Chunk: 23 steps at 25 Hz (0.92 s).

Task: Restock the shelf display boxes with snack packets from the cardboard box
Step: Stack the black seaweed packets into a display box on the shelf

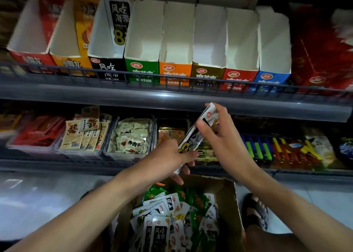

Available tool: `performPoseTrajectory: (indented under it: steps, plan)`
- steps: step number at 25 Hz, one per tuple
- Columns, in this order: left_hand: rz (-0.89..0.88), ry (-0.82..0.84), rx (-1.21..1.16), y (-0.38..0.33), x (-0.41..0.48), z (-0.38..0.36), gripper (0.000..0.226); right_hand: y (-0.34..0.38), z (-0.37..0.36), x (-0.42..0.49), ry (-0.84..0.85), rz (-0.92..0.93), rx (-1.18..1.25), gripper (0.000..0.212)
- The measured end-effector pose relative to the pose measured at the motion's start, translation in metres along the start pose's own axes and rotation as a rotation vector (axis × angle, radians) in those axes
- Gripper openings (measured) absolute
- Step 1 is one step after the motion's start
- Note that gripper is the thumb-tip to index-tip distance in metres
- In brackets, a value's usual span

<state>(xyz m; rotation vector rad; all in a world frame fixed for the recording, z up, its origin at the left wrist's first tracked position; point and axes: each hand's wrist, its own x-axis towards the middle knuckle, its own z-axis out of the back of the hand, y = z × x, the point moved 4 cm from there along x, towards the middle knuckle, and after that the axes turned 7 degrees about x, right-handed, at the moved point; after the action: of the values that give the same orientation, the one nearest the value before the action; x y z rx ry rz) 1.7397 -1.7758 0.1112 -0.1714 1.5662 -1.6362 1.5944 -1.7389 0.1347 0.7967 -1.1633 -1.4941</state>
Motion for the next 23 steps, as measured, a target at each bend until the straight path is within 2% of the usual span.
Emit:
performPoseTrajectory:
  steps: [5, 9, 14, 16, 19, 23]
  plan:
    - [0.026, 0.015, -0.030, -0.006, -0.001, 0.005, 0.034, 0.005, 0.006, 0.005, 0.001, -0.009, 0.079, 0.035]
    - [0.025, 0.129, -0.165, -0.010, -0.010, 0.011, 0.032, 0.013, 0.011, 0.008, 0.000, -0.033, 0.150, 0.029]
    - [-0.028, 0.288, -0.278, -0.027, -0.019, 0.025, 0.032, 0.024, 0.014, 0.009, 0.076, -0.224, 0.570, 0.029]
    - [-0.062, 0.308, -0.256, -0.035, -0.023, 0.032, 0.030, 0.035, 0.013, 0.010, 0.112, -0.229, 0.497, 0.028]
    - [-0.135, 0.324, -0.260, -0.050, -0.029, 0.049, 0.030, 0.068, 0.017, 0.023, 0.117, -0.143, 0.335, 0.026]
    - [-0.249, 0.239, -0.263, -0.074, -0.049, 0.086, 0.028, 0.122, 0.001, 0.052, 0.162, -0.005, 0.357, 0.015]
